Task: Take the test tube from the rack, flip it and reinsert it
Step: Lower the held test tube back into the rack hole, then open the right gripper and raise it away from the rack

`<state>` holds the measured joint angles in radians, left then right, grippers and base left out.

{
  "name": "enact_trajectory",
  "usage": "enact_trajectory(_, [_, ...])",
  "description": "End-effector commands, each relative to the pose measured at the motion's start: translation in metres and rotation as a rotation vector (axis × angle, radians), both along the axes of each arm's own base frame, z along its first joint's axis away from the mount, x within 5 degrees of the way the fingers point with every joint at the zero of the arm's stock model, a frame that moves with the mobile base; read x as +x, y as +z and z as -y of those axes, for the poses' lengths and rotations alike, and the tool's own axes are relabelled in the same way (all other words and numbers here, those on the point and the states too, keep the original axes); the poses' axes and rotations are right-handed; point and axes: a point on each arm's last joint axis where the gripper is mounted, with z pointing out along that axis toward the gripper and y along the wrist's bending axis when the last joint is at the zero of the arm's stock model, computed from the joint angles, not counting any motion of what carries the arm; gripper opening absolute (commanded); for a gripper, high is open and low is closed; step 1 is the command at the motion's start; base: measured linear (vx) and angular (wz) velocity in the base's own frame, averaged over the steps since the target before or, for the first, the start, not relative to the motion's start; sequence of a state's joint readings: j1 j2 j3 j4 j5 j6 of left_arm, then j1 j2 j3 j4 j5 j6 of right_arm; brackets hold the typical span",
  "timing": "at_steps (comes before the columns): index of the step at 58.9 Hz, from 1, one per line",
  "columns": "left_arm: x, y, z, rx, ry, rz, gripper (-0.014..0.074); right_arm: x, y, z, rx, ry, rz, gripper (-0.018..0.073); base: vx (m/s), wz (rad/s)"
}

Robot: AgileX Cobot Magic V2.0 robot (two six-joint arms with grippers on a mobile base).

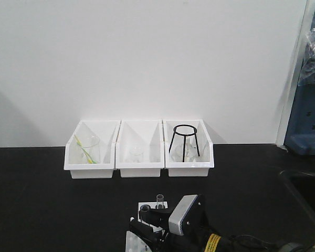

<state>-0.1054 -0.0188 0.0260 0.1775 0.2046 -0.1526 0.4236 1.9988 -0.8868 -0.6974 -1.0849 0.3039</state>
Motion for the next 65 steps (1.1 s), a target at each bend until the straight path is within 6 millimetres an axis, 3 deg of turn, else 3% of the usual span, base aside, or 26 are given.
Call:
enact_trajectory(1, [0.0,0.009,0.001,-0.022,-0.014,0.089,-0.0006,0.001,0.033,-0.001,0.114,0.023,0.121,0.0287,0.0,0.0])
enact_trajectory(13, [0.0,0.009,0.001,-0.022,-0.014,0.089,-0.0006,-0.001,0.044,0.0,0.146,0.03,0.155,0.051,0.0,0.0])
enact_trajectory(23, [0.0,0.009,0.001,-0.022,-0.014,0.089,-0.0006,-0.006,0.08,0.006,0.167,-0.021,0.167,0.0522,0.0,0.0])
enact_trajectory(32, [0.0,0.009,0.001,-0.022,-0.014,0.089,-0.0006,-0.018,0.123,0.018,0.125,-0.106,0.132,0.0405,0.0,0.0])
enact_trajectory(43, [0.0,0.009,0.001,-0.022,-0.014,0.089,-0.0006,-0.046,0.168,0.043,0.007,-0.244,0.082,-0.0017,0.0,0.0])
enact_trajectory(51, [0.0,0.009,0.001,-0.022,-0.014,0.089,-0.0006,-0.081,0.176,0.064,0.028,-0.303,0.009,-0.0014,0.0,0.0])
enact_trajectory(65, [0.0,0.009,0.001,-0.022,-0.014,0.089,-0.0006,-0.163,0.154,0.104,0.06,-0.333,-0.007,-0.0012,0.0,0.0])
